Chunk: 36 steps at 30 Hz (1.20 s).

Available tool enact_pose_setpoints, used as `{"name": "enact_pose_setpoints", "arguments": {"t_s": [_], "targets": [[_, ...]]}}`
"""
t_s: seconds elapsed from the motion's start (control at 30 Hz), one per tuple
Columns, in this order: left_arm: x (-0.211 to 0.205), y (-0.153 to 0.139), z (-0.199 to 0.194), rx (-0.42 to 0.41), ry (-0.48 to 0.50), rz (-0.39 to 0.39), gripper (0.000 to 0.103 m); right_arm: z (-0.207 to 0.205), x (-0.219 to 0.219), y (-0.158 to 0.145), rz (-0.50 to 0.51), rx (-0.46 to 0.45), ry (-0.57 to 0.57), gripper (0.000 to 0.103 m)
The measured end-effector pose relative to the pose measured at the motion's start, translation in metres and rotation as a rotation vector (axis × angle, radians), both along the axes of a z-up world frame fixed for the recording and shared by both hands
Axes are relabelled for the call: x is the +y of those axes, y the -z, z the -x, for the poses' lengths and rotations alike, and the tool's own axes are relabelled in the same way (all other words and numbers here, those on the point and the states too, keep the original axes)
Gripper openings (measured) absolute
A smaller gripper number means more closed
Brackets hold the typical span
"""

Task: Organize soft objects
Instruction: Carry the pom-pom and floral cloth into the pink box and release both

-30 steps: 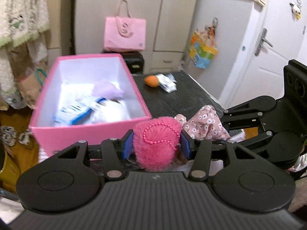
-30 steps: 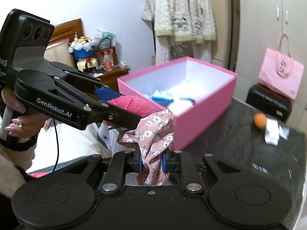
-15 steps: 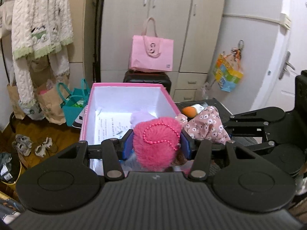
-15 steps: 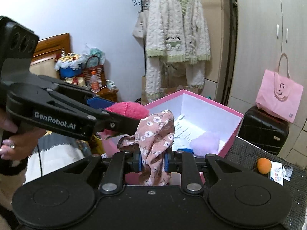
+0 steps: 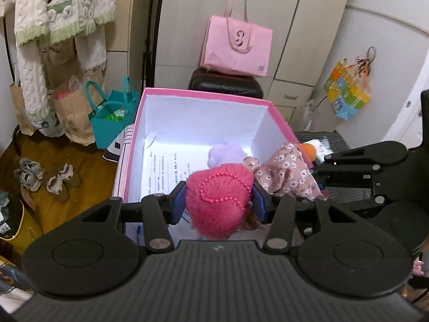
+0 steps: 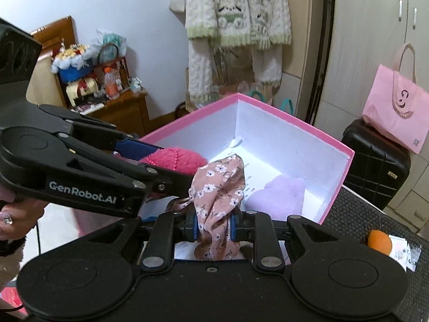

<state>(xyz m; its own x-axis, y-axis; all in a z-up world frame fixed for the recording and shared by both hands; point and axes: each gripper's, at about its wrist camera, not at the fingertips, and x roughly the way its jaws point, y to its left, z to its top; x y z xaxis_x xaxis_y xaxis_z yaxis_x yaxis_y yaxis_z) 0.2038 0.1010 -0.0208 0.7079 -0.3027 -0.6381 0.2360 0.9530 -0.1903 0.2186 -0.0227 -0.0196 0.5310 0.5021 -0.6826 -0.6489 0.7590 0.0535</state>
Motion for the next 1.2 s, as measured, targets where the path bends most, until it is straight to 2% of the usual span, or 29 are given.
{"name": "enact_pose_setpoints", "arguments": {"t_s": [0.07, 0.13, 0.2, 0.23, 0.33, 0.4, 0.47, 0.57, 0.9, 1.2], "targets": [[-0.004, 0.004, -0.008, 0.009, -0.013, -0.023, 0.049, -0.012, 0.003, 0.004, 0.018, 0.015, -0.003, 0.026], [-0.007, 0.007, -0.016, 0.006, -0.036, -0.049, 0.049, -0.023, 0.006, 0.009, 0.038, 0.03, 0.001, 0.031], [-0.011, 0.009, -0.02, -0.005, -0.048, -0.093, 0.051, -0.031, 0.01, 0.014, 0.066, 0.039, -0.006, 0.045], [-0.012, 0.009, -0.02, -0.005, -0.053, -0.104, 0.052, -0.034, 0.012, 0.017, 0.078, 0.043, -0.004, 0.048], [-0.011, 0.008, -0.019, -0.001, -0.064, -0.097, 0.059, -0.036, 0.017, 0.024, 0.11, 0.047, -0.005, 0.059], [-0.008, 0.006, -0.016, -0.015, -0.074, -0.1, 0.063, -0.033, 0.02, 0.025, 0.139, 0.023, -0.012, 0.071], [-0.007, 0.003, -0.011, -0.033, -0.086, -0.113, 0.066, -0.027, 0.023, 0.024, 0.16, -0.014, -0.016, 0.075], [-0.005, -0.002, 0.001, -0.051, -0.083, -0.114, 0.068, -0.019, 0.021, 0.02, 0.16, -0.04, -0.014, 0.086], [-0.013, -0.023, 0.043, -0.092, 0.006, -0.109, 0.072, 0.012, -0.003, -0.006, 0.138, -0.129, 0.025, 0.086], [-0.036, -0.047, 0.073, -0.142, 0.061, -0.139, 0.074, 0.047, -0.041, -0.032, 0.105, -0.201, 0.046, 0.087]]}}
